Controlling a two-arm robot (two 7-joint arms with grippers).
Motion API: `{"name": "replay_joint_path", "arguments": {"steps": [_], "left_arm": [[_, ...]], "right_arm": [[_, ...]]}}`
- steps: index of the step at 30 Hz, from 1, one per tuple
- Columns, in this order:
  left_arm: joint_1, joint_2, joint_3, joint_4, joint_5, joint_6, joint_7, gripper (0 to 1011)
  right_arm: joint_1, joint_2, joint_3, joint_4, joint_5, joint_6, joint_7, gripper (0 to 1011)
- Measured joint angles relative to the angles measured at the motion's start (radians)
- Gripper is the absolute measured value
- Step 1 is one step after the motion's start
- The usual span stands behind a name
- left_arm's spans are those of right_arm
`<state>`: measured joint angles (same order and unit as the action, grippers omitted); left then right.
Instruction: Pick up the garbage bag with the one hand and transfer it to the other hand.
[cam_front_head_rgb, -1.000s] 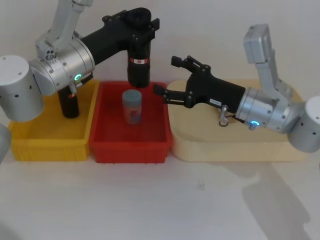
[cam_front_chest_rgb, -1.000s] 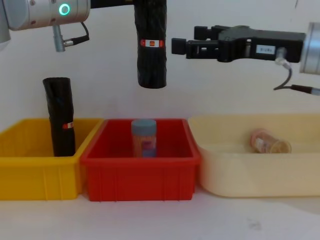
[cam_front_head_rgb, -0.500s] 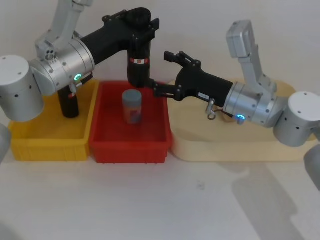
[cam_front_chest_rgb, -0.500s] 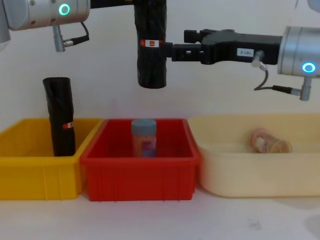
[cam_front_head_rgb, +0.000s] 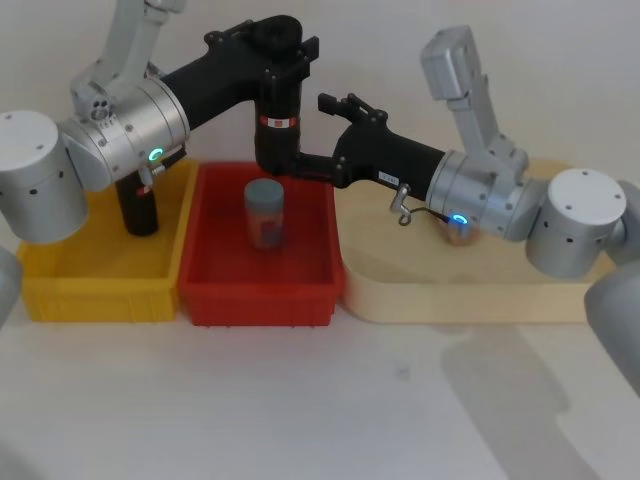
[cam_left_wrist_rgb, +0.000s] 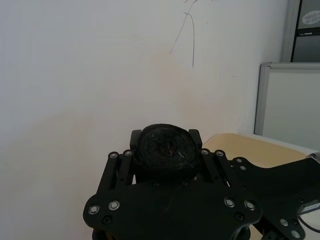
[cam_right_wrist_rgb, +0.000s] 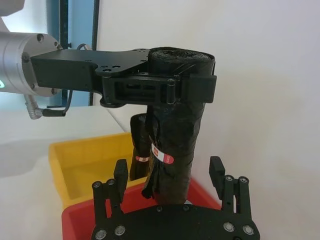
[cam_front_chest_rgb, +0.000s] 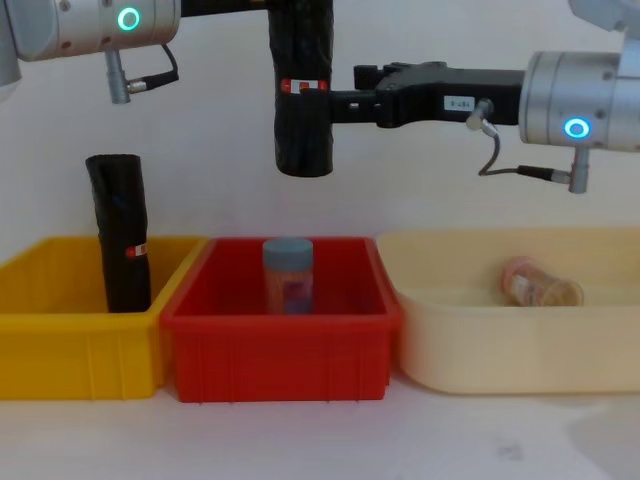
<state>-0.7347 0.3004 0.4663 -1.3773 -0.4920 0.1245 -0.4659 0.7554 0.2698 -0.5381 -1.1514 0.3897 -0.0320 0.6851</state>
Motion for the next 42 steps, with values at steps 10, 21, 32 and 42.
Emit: {"name": "replay_joint_path", "arguments": {"steps": [10, 21, 32, 42], "left_arm": [[0.000, 0.000, 0.000, 0.000, 0.000, 0.000, 0.000, 532], [0.000, 0.000, 0.000, 0.000, 0.000, 0.000, 0.000, 531], [0.000, 0.000, 0.000, 0.000, 0.000, 0.000, 0.000, 532], [0.000, 0.000, 0.000, 0.000, 0.000, 0.000, 0.000, 531]], "right_arm": [[0.027, -0.019, -0.016, 0.024, -0.012, 0.005, -0.023, 1000], [0.063, -0.050, -0.032, 0.070, -0.020, 0.002, -0.034, 1000], [0.093, -0.084, -0.040, 0.122, -0.029, -0.008, -0.037, 1000], [0.115, -0.111, -0.044, 0.158, -0.036, -0.014, -0.037, 951]]}}
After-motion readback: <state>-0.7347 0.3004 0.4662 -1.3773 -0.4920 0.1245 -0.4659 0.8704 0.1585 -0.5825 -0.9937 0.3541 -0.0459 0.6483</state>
